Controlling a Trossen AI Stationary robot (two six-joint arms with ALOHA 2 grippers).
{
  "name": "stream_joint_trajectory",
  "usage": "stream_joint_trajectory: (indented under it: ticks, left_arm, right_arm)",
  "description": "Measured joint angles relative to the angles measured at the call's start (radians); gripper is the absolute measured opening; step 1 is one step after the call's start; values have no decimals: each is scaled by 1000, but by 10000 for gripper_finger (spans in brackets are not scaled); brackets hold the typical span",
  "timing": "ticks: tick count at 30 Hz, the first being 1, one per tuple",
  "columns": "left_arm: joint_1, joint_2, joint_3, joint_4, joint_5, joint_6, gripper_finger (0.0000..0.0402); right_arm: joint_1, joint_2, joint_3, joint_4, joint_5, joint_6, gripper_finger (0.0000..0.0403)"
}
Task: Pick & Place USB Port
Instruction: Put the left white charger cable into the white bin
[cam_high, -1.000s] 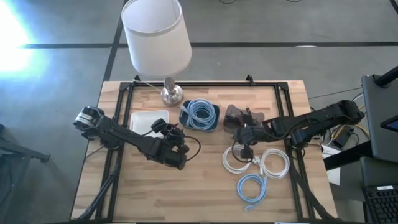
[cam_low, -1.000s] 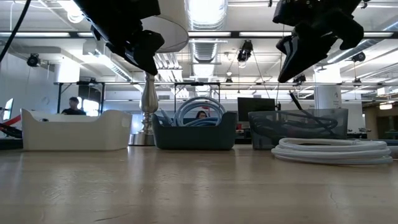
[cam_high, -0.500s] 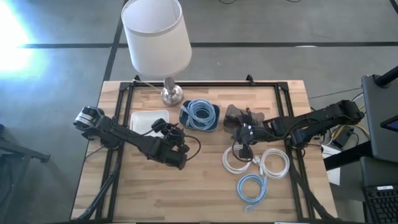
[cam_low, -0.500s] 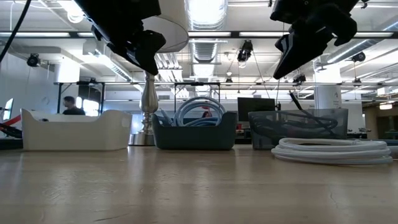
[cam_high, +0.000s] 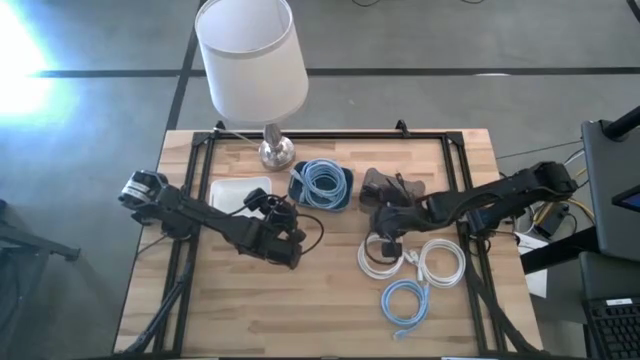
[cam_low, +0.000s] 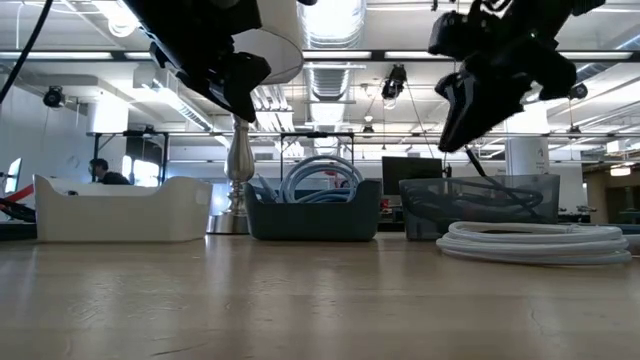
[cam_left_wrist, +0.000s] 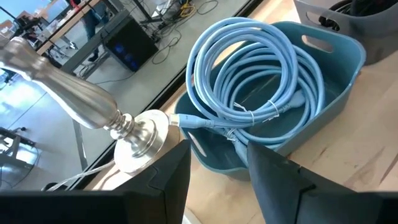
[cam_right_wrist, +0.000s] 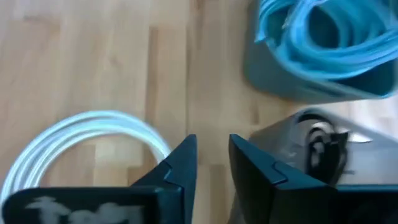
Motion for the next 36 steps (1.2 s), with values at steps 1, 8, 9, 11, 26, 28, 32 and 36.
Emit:
stream_joint_trajectory:
  ticks: [1,8,9,11,26,28,32,36]
  left_arm:
    - [2,0,0,0,0,0,163]
    - [16,0,0,0,0,1,163]
    - [18,0,0,0,0,1,163]
    - [21,0,0,1,0,1,163]
    - [24,0,0,1,1,4,163]
    - [24,0,0,1,1,8,163]
    - [24,0,0,1,1,8,163]
    - [24,0,0,1,9,9,163]
  right_arm:
    - [1,10,0,-4,-20,1,96]
    - [2,105,2,-6,-212,-14,134]
    - [2,120,2,-6,-212,-18,138]
    - [1,152,3,-6,-212,-46,147]
    - [-14,397,58,-2,-116,-88,166]
    - [-14,399,69,-11,-117,-88,159]
    - [-13,398,79,-15,-126,-87,126]
    - [-14,402,80,10,-123,-87,76]
